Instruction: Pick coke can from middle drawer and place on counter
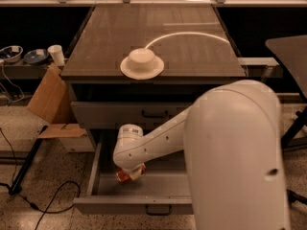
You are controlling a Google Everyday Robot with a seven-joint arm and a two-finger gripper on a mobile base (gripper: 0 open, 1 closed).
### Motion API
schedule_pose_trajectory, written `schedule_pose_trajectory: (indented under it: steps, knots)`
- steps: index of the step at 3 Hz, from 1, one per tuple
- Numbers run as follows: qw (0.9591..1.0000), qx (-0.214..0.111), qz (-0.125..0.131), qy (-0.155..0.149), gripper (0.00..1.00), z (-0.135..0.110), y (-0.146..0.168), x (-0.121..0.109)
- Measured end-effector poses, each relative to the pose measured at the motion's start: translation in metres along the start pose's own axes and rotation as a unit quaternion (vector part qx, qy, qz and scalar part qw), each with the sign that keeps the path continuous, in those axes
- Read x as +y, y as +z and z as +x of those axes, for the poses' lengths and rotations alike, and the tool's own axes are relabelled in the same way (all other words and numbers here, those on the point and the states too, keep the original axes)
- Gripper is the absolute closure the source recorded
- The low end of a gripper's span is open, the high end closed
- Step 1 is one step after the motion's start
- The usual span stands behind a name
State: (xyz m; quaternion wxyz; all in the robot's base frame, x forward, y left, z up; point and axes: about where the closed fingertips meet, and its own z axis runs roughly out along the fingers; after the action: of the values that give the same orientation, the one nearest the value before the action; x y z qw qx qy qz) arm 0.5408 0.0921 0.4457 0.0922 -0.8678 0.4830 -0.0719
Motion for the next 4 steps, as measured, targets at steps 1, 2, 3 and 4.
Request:
schedule_pose_trajectory:
  steps: [1,2,3,4]
  knots:
    - [0.9996,0.021,0.015,0.014,1.0,0.004,-0.032,0.009]
    - [0.9973,0.05,0.014,0.053,1.0,0.058,-0.123,0.034]
    - [0.9968,0.053,0.007,0.059,1.0,0.076,-0.152,0.042]
    - [0.9927,0.063,0.004,0.103,1.0,0.125,-0.222,0.048]
